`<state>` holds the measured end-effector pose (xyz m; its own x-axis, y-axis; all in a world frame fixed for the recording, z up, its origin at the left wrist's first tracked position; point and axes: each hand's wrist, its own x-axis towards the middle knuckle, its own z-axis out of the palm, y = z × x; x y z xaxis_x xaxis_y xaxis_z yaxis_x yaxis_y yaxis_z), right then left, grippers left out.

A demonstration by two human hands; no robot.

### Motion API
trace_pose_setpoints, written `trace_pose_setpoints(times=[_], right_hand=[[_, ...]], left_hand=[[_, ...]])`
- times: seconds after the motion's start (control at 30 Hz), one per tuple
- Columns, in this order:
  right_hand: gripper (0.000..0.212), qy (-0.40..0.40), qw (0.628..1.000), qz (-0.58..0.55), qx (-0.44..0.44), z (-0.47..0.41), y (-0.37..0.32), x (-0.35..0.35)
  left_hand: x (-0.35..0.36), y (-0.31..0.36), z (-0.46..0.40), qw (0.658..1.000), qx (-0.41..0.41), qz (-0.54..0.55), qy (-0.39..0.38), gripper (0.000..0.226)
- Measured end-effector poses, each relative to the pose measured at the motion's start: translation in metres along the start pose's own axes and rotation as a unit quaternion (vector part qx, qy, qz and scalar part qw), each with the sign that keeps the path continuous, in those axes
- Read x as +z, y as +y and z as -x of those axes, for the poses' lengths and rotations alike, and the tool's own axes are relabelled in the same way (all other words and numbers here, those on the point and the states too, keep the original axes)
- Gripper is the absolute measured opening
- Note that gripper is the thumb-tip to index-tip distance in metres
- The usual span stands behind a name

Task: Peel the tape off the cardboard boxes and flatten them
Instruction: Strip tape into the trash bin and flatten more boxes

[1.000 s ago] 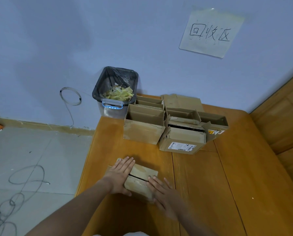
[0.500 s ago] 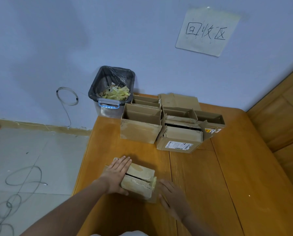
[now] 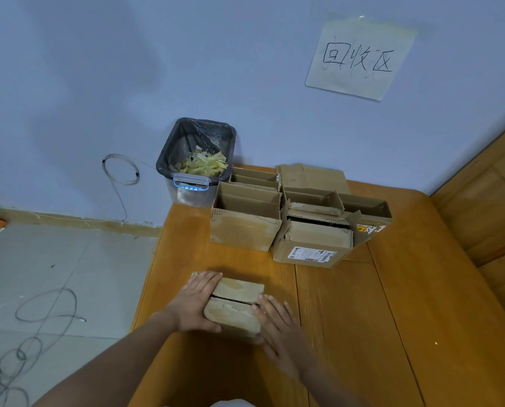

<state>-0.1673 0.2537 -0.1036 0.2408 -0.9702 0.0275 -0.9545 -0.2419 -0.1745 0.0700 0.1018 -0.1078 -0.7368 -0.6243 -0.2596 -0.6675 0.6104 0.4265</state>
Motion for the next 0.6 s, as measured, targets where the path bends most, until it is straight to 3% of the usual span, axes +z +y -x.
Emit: trace_pose_setpoints(times=[0.23,0.6], right_hand=[[0.071,-0.022,0.997,-0.071,0.025,-0.012,-0.007,0.003],[0.076,-0.079,0.995,-0.009,0.06,-0.005,-0.011,0.001]], left_hand=[[-0.008,-0.02,0.009,0.994,0.008,0.104,0.019,0.124],[-0.009,-0.033,0.011,0.989,0.026,0.143,0.026,0.121]])
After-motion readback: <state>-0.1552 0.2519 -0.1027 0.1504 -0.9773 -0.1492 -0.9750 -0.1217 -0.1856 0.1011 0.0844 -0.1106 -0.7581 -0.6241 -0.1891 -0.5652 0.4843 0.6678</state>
